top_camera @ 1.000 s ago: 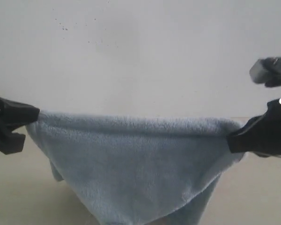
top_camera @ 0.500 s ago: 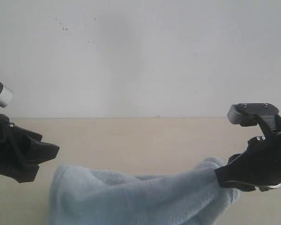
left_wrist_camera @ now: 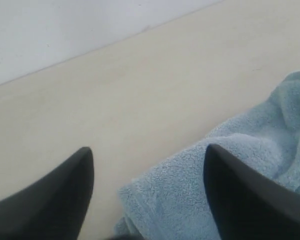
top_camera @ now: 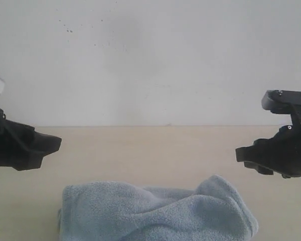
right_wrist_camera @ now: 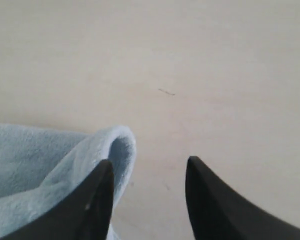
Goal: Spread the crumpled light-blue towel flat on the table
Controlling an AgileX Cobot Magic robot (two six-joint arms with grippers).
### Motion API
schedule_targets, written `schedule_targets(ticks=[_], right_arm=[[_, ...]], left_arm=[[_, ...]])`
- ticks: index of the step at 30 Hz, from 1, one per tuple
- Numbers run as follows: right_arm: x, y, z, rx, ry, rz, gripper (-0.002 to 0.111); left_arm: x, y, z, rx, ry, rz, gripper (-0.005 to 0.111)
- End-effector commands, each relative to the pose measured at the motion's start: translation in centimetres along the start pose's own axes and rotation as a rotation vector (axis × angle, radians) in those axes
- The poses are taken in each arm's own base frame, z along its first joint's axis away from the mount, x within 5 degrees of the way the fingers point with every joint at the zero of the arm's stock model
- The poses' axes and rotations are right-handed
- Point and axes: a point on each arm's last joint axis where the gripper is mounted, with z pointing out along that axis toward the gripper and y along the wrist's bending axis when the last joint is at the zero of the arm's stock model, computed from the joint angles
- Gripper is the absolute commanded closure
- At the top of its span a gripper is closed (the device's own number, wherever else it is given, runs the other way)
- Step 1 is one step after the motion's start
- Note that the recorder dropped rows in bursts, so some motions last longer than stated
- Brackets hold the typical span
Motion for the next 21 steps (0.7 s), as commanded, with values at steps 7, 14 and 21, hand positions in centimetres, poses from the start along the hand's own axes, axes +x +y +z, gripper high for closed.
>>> schedule_targets(ticks=[7,14,21], right_arm=[[-0.3,-2.1,8.9,-0.379,0.545,0.193,0.066],[-1.1,-1.6,10.0,-0.484,0.562,0.213,0.041],[-2.6,-0.9,9.5,-0.570,0.533,0.204,0.041]], left_arm=[[1.7,-0.3,4.4,0.141,0.306,-0.213,0.046],[2.5,1.0,8.6,0.138,0.580,-0.217,0.046],[2.5,1.2,9.0,0.125,0.570,-0.219,0.046]])
